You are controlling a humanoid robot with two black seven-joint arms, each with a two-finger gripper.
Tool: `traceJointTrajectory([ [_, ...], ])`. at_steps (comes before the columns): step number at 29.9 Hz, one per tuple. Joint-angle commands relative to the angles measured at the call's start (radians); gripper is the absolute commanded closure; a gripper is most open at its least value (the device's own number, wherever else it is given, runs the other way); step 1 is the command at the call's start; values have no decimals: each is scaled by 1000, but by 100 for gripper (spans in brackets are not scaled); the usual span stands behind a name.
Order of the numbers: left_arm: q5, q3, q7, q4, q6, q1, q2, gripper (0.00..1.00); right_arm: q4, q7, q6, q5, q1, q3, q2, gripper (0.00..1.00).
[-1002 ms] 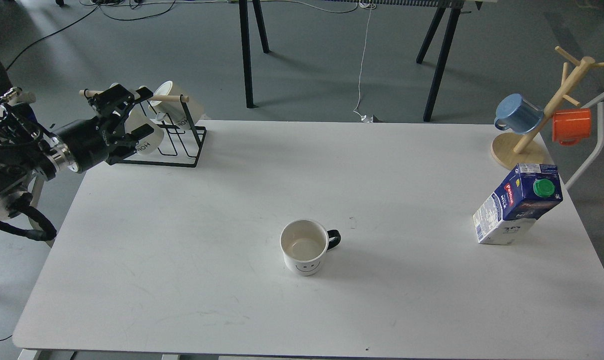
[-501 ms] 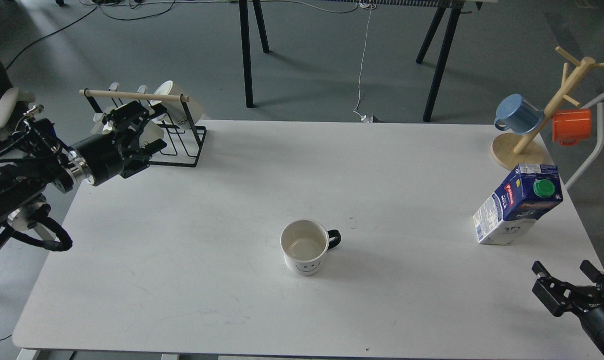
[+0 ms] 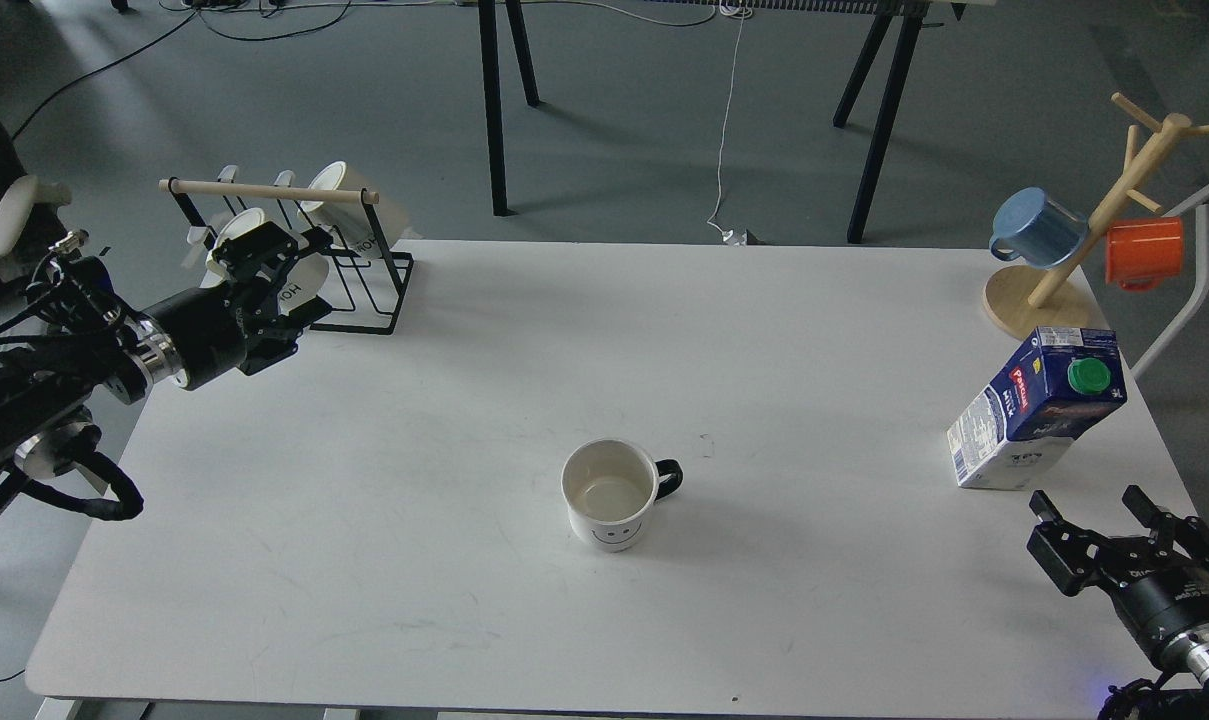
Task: Place cup and milk with both arms
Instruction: 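Reach the right gripper to the milk carton and grasp it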
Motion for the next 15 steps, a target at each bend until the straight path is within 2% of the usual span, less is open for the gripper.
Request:
traceJointTrajectory([
  [1, 0, 0, 0, 1, 0, 12, 0, 2, -13, 1, 0, -7, 24, -1, 16, 2],
  [15, 2, 0, 0, 9, 0, 36, -2, 1, -29, 10, 0, -112, 83, 6, 51, 2],
])
